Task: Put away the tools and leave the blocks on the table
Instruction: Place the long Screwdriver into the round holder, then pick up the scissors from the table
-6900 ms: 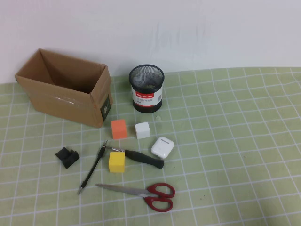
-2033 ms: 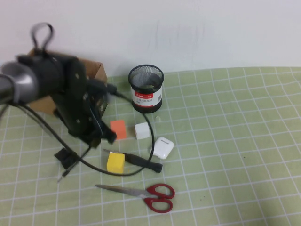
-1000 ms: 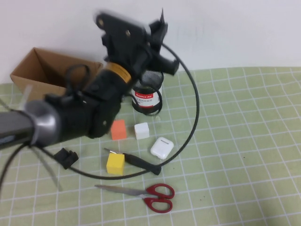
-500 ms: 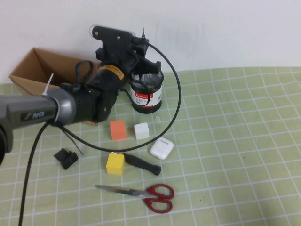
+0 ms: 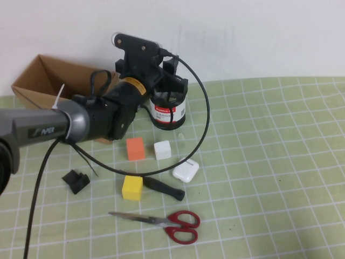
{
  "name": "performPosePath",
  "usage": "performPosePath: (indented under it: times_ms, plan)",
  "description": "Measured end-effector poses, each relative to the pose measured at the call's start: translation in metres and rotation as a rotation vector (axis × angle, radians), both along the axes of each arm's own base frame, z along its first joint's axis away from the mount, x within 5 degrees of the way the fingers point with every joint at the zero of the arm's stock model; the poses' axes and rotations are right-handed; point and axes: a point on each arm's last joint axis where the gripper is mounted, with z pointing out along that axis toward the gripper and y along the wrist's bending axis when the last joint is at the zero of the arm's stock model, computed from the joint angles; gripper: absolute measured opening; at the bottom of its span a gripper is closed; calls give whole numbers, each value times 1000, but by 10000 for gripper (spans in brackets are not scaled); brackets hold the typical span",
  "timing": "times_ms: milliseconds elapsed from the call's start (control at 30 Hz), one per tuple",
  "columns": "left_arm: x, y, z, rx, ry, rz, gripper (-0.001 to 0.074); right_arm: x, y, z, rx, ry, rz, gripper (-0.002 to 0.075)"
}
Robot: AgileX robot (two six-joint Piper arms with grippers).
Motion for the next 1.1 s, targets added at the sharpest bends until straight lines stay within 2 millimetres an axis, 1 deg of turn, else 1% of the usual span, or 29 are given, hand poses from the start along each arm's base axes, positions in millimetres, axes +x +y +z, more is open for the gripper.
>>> performPosePath:
  times_ms: [67, 133, 200, 300, 367, 467, 533, 700, 800, 967, 1100]
  plan:
    - [0, 0, -1, 9, 14, 1, 265, 0, 0, 0, 0, 0, 0, -11]
    - [-2, 2, 2, 35, 54, 3, 247, 0, 0, 0, 0, 0, 0, -11]
    - [-7, 5, 12, 66, 106, 8, 188, 0, 0, 0, 0, 0, 0, -11]
    - [-19, 13, 34, 131, 224, 22, 68, 0, 0, 0, 0, 0, 0, -11]
    - [-30, 19, 49, 169, 302, 32, 30, 0, 0, 0, 0, 0, 0, -11]
    - [-52, 29, 70, 235, 431, 45, 6, 0, 0, 0, 0, 0, 0, -11]
    - [-66, 37, 77, 299, 536, 53, 1, 0, 0, 0, 0, 0, 0, -11]
    - [-96, 54, 79, 482, 778, 49, 0, 0, 0, 0, 0, 0, 0, -11]
    - [-109, 59, 74, 621, 878, -34, -1, 0, 0, 0, 0, 0, 0, -11]
    - [-133, 56, 69, 840, 971, -332, -1, 0, 0, 0, 0, 0, 0, -11]
    - [-149, 41, 68, 991, 893, -574, -1, 0, 0, 0, 0, 0, 0, -11]
